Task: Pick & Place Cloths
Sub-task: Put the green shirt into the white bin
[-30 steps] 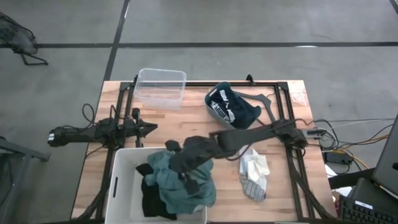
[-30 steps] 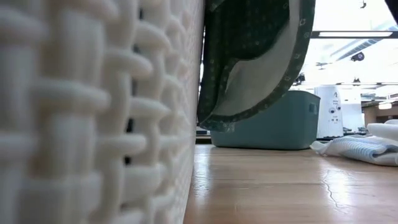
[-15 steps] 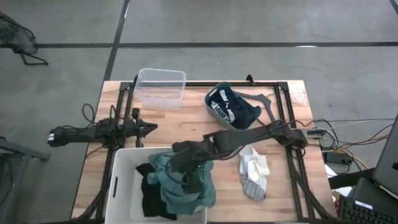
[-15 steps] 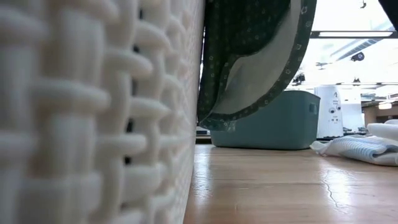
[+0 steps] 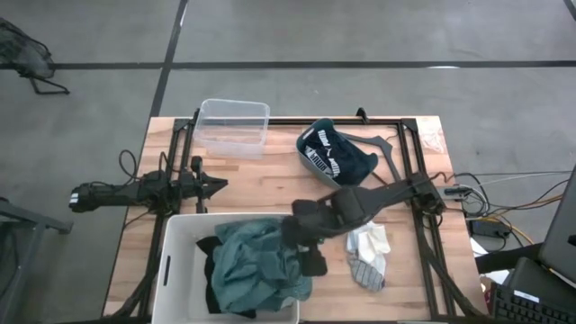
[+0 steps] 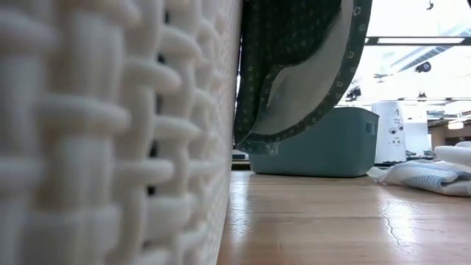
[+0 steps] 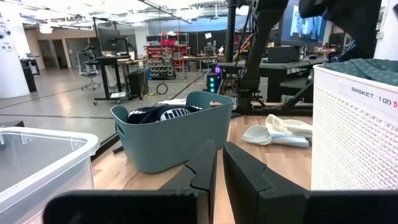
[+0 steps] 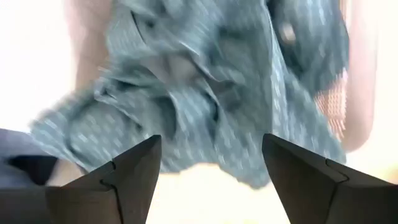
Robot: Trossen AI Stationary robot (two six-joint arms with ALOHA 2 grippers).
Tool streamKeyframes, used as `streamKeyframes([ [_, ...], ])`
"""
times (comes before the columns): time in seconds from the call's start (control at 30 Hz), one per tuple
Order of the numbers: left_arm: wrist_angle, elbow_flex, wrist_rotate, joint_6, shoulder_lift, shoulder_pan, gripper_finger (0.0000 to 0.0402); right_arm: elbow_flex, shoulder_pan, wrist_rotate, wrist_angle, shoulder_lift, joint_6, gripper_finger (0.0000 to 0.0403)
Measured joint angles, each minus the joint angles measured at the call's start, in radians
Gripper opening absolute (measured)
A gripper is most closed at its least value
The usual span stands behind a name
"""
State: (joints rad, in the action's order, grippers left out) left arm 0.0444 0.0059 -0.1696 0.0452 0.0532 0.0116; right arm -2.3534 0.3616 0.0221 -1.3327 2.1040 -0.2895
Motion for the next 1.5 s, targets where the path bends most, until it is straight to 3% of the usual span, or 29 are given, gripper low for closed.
streamKeyframes([
  [0.2,0.000,0.000,0.000,0.000,0.000,0.000,0.0035,0.009,0.105,-0.124,-0.050,0.003,-0.053,0.0286],
  [0.43,0.000,0.000,0.000,0.000,0.000,0.000,0.0035,0.021,0.220,-0.439,-0.163,0.004,-0.151,0.0285],
  [0.73,0.000,0.000,0.000,0.000,0.000,0.000,0.0035,0.185,0.314,-0.511,-0.186,0.003,-0.319,0.0244],
  [1.03,0.000,0.000,0.000,0.000,0.000,0.000,0.0035,0.498,0.391,-0.601,-0.140,-0.072,-0.552,0.0211],
  [1.13,0.000,0.000,0.000,0.000,0.000,0.000,0.0035,0.634,0.419,-0.615,-0.027,-0.134,-0.625,0.0203],
  [1.27,0.000,0.000,0.000,0.000,0.000,0.000,0.0035,0.836,0.452,-0.632,0.249,-0.242,-0.647,0.0192],
  [1.5,0.000,0.000,0.000,0.000,0.000,0.000,0.0035,1.226,0.431,-0.666,0.975,-0.407,-0.463,0.0178],
])
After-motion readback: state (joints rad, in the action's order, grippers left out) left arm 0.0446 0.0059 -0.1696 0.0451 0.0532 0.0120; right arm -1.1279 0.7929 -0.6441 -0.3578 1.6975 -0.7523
